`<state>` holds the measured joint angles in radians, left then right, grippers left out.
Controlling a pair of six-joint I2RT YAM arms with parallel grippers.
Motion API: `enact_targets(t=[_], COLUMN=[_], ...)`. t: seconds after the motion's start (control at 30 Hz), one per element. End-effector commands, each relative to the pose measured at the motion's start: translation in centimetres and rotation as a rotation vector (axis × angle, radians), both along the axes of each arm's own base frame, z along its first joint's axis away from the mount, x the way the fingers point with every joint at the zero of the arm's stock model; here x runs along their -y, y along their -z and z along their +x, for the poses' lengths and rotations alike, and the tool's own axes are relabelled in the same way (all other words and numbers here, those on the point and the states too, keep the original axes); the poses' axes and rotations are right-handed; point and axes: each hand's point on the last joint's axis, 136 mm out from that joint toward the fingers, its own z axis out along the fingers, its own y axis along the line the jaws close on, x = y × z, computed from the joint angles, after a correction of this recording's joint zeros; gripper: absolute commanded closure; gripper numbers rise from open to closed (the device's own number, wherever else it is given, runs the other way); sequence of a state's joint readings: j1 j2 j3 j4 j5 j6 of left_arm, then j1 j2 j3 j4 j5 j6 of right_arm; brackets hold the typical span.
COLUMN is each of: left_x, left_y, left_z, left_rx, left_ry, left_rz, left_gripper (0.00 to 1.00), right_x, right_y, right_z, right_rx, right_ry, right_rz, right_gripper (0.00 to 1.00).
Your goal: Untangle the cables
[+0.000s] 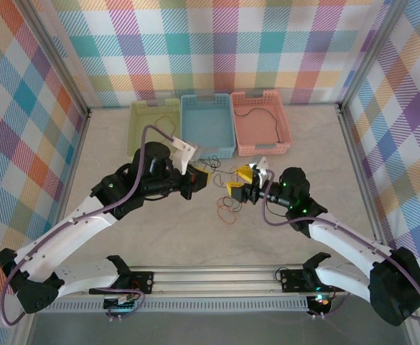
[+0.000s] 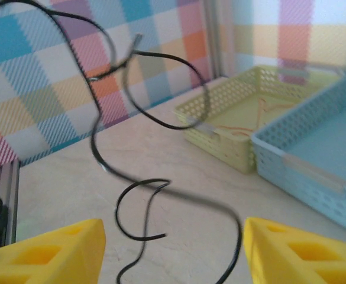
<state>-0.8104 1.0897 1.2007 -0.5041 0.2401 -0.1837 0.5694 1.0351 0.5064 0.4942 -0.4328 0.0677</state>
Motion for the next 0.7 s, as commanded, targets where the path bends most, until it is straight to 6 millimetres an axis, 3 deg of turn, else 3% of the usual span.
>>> enact_targets(t=[0.0,0.17,0.27,0.37,0.43,0.5,0.57,0.6,0.67], left_x=[-0.3,-0.4,-0.9,-2.2,-3.3,-4.4,-5.2,-5.5,-5.8], left_y=[-0.3,-2.0,-2.8,-3.7,-4.4,-4.8,-5.3,-5.3,-5.8], left_z=[-2.2,-3.7,-4.0,-3.5,-2.9,-2.0,-0.6,0.2,2.4], left_rx=[-0.016,-0.005,0.011,0.042,0.076,0.110,0.150,0.161,0.180], left_ry=[0.071,0.128,0.120,0.047,-0.026,-0.099,-0.187,-0.225,-0.298], left_rz=[0.004,-0.045,-0.057,-0.062,-0.067,-0.066,-0.052,-0.038,-0.022], left_gripper=[1.00,1.00,1.00,1.00,1.00,1.00,1.00,1.00,1.00], right_x=[-1.4,-1.9,-2.6,-2.5,-1.9,-1.4,-1.3,-1.4,-1.6], right_y=[-4.2,-4.3,-3.8,-2.0,-1.2,-0.7,-0.4,-0.4,-0.8], right_z=[-0.8,1.3,2.2,3.2,3.7,4.2,4.3,4.0,3.1], right_rx=[0.239,0.235,0.207,0.151,0.161,0.152,0.132,0.132,0.149], right_ry=[-0.083,-0.013,-0.022,0.015,0.066,0.109,0.117,0.103,0.065], right_rz=[0.014,-0.011,-0.030,-0.075,-0.076,-0.080,-0.092,-0.089,-0.066], right_gripper=[0.35,0.37,0.58,0.81,0.84,0.78,0.44,0.35,0.27])
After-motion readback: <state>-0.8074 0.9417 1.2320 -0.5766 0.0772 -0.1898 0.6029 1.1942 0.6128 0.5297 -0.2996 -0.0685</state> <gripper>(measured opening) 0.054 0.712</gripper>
